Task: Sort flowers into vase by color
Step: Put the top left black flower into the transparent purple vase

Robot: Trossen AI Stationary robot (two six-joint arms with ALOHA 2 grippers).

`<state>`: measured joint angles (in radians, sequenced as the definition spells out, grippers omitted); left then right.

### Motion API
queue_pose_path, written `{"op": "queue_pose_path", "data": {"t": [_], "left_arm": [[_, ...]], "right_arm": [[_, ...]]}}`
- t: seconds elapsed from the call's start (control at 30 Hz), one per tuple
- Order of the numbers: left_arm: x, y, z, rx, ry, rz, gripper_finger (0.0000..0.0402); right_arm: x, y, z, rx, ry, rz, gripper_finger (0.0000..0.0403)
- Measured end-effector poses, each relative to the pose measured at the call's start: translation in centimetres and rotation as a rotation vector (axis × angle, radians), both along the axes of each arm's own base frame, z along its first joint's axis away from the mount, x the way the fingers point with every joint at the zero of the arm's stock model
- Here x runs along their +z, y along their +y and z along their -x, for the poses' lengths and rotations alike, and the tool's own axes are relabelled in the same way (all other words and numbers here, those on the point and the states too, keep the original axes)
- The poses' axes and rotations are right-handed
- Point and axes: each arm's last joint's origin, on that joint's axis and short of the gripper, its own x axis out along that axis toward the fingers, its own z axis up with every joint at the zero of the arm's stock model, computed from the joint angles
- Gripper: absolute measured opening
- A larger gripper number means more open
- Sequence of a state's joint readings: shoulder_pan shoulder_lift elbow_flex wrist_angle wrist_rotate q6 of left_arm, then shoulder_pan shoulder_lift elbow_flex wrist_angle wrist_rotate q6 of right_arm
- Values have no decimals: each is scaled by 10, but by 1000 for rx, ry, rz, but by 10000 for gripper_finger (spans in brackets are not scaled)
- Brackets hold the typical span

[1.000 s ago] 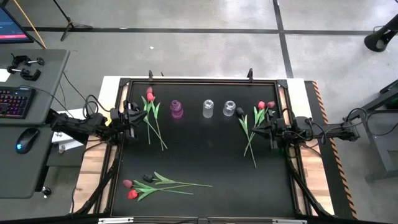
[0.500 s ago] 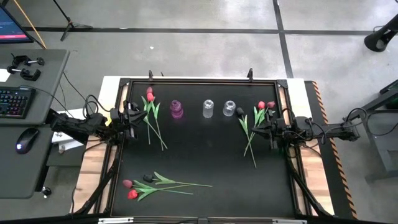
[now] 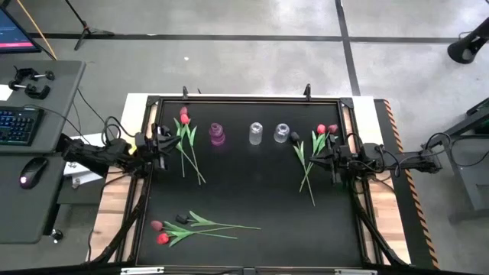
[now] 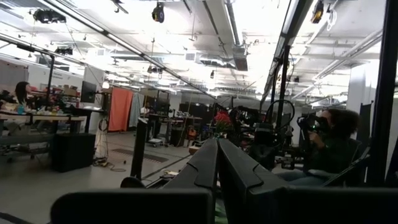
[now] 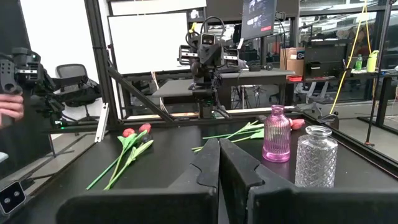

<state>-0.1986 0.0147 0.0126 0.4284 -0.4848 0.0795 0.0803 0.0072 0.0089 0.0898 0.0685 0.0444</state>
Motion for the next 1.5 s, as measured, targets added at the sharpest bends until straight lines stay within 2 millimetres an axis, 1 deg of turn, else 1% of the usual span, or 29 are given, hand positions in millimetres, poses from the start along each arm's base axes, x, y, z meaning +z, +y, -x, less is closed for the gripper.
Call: {"op": "queue_pose_path", "data": {"t": [0.1,0.17,0.23,0.27,0.3,0.37,0.4,0.53,0.67,0.73,0.8,0.83,0.9,1.0,1.1,1.2,1.33,1.5], "left_arm": [[3,0,1,-3,-31,9,0],[8,0,4,-34,-103,46,0],[18,0,8,-99,-225,60,0],[25,-1,9,-145,-254,43,0],[31,-2,7,-195,-247,21,0],[38,-5,-2,-234,-144,15,0],[40,-5,-10,-209,-62,31,0],[53,-4,-45,51,292,63,8],[72,3,-70,371,654,85,37],[80,10,-78,496,758,156,57],[82,17,-83,577,818,262,77],[79,21,-85,608,847,320,87],[66,27,-85,652,904,428,105],[35,32,-84,712,928,571,125],[-1,33,-77,769,912,698,136],[-28,32,-71,775,838,838,138],[-49,28,-65,739,727,983,138],[-62,22,-60,736,677,1057,138]], "right_arm": [[0,0,0,0,0,0,0],[0,0,0,0,1,0,0],[0,0,0,0,0,0,0],[0,0,0,0,0,0,0],[0,0,0,0,0,0,0],[0,0,0,0,1,0,0],[0,0,0,0,2,0,0],[-1,0,0,0,5,0,0],[0,0,0,0,4,0,0],[0,0,0,0,4,0,0],[0,0,0,0,4,0,0],[0,0,0,0,4,0,0],[0,0,0,0,4,0,0],[0,0,0,0,4,0,0],[-1,0,0,0,5,0,0],[0,0,0,0,4,0,0],[0,0,0,0,4,0,0],[0,0,0,0,5,0,0]]}}
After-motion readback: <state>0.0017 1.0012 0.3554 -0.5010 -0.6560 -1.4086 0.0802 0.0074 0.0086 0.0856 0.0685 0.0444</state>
